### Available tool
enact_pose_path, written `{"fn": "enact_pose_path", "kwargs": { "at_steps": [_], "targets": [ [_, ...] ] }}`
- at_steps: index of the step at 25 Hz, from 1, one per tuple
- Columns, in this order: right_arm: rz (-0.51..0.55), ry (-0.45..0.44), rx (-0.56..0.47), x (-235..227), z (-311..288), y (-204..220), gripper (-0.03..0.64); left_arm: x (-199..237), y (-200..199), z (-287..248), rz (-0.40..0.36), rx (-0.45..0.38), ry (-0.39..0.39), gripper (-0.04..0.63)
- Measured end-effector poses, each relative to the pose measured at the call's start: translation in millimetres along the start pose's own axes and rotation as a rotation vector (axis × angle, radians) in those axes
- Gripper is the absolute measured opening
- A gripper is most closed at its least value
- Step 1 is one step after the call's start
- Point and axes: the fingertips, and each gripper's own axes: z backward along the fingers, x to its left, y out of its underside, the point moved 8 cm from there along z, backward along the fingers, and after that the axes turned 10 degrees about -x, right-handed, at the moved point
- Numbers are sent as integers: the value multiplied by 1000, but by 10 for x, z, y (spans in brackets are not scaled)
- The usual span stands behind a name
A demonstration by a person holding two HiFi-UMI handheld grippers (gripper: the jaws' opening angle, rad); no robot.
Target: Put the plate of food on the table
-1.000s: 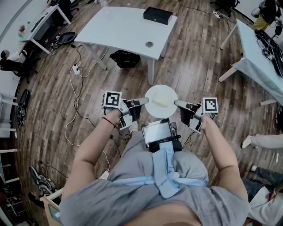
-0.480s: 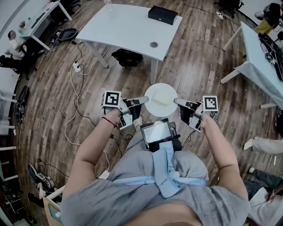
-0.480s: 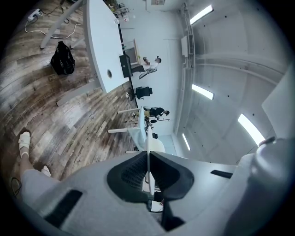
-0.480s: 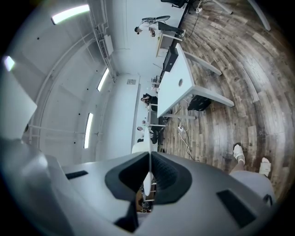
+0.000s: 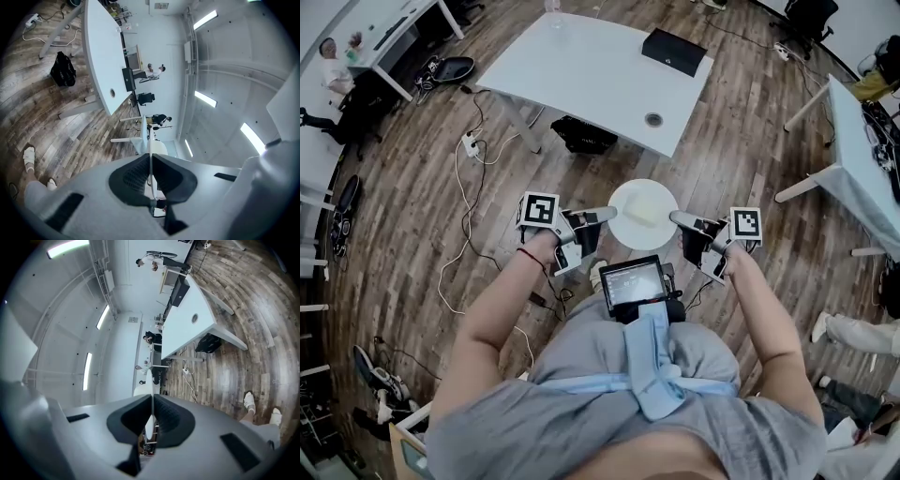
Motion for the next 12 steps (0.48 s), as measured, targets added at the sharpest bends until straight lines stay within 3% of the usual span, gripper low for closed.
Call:
{"fn": "enact_pose_path", "kwargs": {
  "at_steps": [8,12],
  "targets": [
    [39,-47,1,5,-88,-57,37,-89,-47,34,-59,-31,-13,29],
    [34,-19,-11,94,-660,-211,37,4,-596,229,-40,-30,-20,29]
  ]
}}
